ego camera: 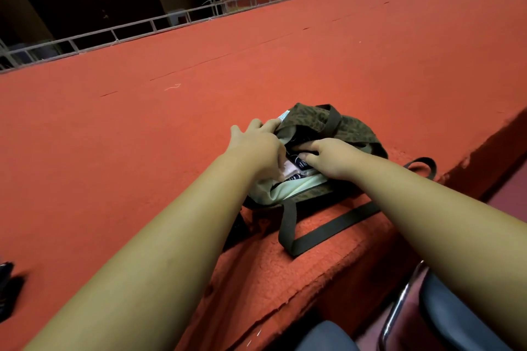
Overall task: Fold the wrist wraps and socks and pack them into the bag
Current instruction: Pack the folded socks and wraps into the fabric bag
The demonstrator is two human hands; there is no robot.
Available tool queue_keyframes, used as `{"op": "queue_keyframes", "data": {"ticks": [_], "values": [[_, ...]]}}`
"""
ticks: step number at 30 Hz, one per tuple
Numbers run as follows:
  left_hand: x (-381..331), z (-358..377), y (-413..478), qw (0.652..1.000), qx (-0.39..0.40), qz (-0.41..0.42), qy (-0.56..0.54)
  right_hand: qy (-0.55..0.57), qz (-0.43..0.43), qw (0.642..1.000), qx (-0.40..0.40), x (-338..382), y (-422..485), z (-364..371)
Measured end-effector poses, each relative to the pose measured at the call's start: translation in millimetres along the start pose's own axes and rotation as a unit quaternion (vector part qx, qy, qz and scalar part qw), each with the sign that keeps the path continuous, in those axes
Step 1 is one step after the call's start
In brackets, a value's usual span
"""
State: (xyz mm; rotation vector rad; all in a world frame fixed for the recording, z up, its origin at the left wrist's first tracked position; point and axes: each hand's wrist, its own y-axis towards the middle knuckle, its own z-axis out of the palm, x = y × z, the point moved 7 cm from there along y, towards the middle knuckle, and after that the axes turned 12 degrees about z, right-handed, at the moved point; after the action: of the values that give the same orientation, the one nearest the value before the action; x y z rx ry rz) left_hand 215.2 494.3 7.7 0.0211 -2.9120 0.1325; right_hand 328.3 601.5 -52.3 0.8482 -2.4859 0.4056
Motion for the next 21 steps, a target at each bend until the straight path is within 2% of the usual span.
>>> {"op": "queue_keyframes", "data": {"ticks": [6, 15, 21], "values": [[8.8, 11.9, -3.6, 0.998, 0.018, -0.009, -0.057, -0.076, 0.023, 0.997, 0.009, 4.3, 11.0, 15.7], [18.1, 3.3, -22.3, 0.984, -0.029, -0.043, -0.169, 0.006, 0.059, 0.998, 0.013, -1.0, -2.6, 14.2], [24.8, -16.3, -33.6, 0.975, -0.059, -0.058, -0.206, 0.056, 0.05, 0.996, -0.045, -1.9, -39.1, -15.5]]}}
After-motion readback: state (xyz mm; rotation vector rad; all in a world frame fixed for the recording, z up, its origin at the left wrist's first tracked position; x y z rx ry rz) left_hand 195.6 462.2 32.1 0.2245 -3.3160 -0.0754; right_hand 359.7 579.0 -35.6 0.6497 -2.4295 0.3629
